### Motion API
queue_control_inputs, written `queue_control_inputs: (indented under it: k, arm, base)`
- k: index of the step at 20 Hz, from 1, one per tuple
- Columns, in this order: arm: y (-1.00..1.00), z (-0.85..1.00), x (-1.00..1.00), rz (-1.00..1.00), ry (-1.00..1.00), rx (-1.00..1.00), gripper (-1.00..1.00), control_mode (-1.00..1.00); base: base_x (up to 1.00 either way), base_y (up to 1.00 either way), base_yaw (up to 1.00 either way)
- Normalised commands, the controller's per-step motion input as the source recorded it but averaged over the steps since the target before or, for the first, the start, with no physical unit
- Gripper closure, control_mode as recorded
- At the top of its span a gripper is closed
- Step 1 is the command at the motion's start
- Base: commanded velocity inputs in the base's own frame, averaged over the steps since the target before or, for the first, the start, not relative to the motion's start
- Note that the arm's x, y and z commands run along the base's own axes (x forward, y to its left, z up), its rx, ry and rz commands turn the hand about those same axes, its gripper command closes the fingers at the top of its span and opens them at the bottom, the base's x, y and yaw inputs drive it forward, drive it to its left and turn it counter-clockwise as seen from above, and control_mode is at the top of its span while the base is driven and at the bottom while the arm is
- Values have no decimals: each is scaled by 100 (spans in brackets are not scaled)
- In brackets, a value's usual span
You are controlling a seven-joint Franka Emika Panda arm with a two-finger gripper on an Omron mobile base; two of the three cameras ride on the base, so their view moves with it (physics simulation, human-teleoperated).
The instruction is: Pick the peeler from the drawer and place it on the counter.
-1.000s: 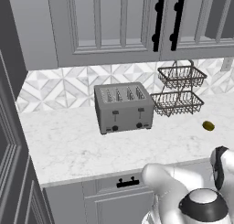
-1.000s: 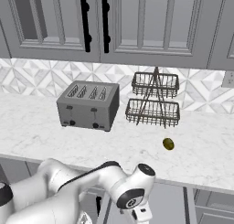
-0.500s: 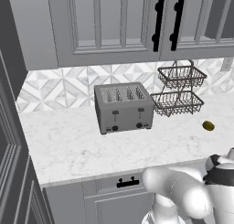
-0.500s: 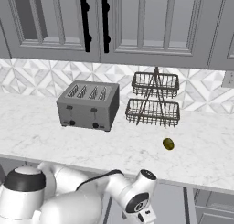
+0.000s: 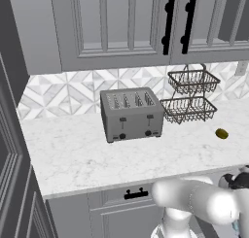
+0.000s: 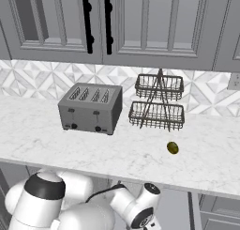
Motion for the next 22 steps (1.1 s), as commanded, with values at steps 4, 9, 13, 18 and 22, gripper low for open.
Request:
queue_control_inputs:
  k: [4, 9, 13, 18, 22]
  arm:
    - [-15, -35, 0, 9, -1, -2, -100, -100]
    - [0, -20, 0, 2, 0, -1, 100, -100]
    - [0, 0, -12, 0, 0, 0, 100, -100]
    - [-2, 0, -49, 0, 0, 0, 100, -100]
    - [0, 49, -46, -7, -7, -2, 100, -100]
  base:
    - [0, 0, 0]
    - [0, 0, 0]
    - [0, 0, 0]
    - [0, 0, 0]
    - [0, 0, 0]
